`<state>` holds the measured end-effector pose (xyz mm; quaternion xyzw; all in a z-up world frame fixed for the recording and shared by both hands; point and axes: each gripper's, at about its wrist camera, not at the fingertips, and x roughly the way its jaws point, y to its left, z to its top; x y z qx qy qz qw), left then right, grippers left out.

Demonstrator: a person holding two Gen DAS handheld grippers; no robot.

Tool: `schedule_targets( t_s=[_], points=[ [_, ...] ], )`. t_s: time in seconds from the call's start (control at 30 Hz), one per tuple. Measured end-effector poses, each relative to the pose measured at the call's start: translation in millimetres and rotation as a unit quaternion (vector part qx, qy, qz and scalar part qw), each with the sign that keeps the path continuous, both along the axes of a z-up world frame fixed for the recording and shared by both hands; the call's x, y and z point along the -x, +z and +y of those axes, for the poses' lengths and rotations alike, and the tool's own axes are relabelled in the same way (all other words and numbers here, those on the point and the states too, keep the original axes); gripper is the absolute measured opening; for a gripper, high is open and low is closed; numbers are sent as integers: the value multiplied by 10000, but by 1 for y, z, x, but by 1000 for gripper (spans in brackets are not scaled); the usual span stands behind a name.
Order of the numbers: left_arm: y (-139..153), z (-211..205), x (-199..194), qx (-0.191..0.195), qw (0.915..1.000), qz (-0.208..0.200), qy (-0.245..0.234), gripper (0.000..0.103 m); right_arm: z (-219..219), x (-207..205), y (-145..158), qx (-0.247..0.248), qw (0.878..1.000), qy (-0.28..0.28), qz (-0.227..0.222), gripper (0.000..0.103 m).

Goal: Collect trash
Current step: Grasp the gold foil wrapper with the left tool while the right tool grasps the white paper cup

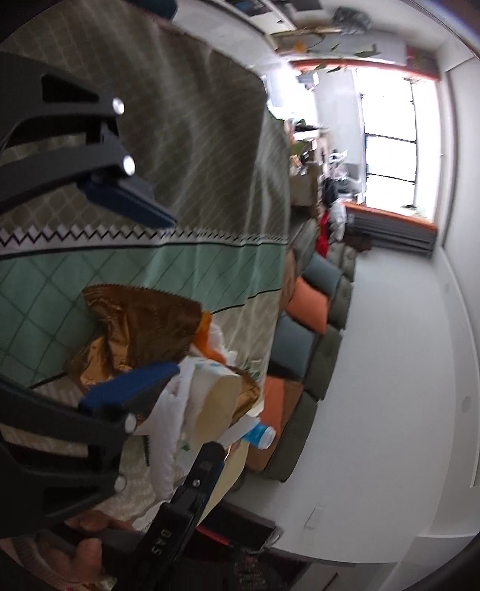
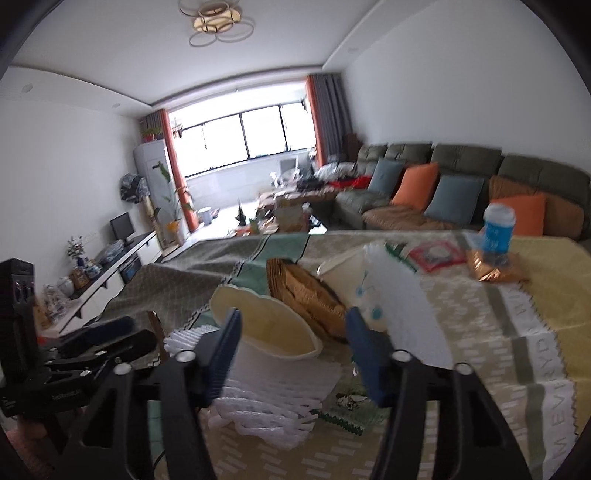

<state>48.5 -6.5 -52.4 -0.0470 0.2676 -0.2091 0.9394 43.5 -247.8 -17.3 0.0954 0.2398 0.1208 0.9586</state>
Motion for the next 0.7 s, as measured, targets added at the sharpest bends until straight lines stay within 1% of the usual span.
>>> schedule_targets(
  t_s=[0.03, 0.1, 0.13, 0.2, 0.23, 0.3, 0.33, 0.37, 0.5, 0.7],
  points=[
    [-3, -1, -2, 35, 9999, 71, -96, 65, -1, -3, -2, -68, 9999, 57, 83, 51],
    [-6, -2, -4, 101, 9996, 164, -224, 54, -4, -8, -7, -235, 9992, 180, 268, 44],
    [-8, -2, -5, 143, 9992, 229, -307, 52, -4, -10, -9, -308, 9986, 244, 345, 43],
    [-11, -3, -8, 180, 9986, 313, -391, 39, -5, -12, -12, -383, 9979, 317, 417, 31],
    [-13, -3, -9, 190, 9983, 346, -418, 36, -5, -12, -12, -393, 9977, 340, 430, 28],
    [-14, -4, -10, 165, 9982, 383, -430, 20, -5, -12, -13, -406, 9975, 368, 443, 17],
    [-14, -4, -11, 147, 9981, 410, -438, 16, -6, -12, -13, -416, 9974, 379, 445, 17],
    [-14, -4, -11, 118, 9981, 426, -430, 9, -6, -11, -13, -426, 9974, 386, 445, 17],
    [-10, -4, -8, 51, 9985, 416, -361, 8, -8, -9, -10, -452, 9975, 377, 379, 14],
    [2, 5, 0, 6, 9995, 238, -185, 7, -8, -12, -2, -448, 9977, 440, 246, 12]
  ],
)
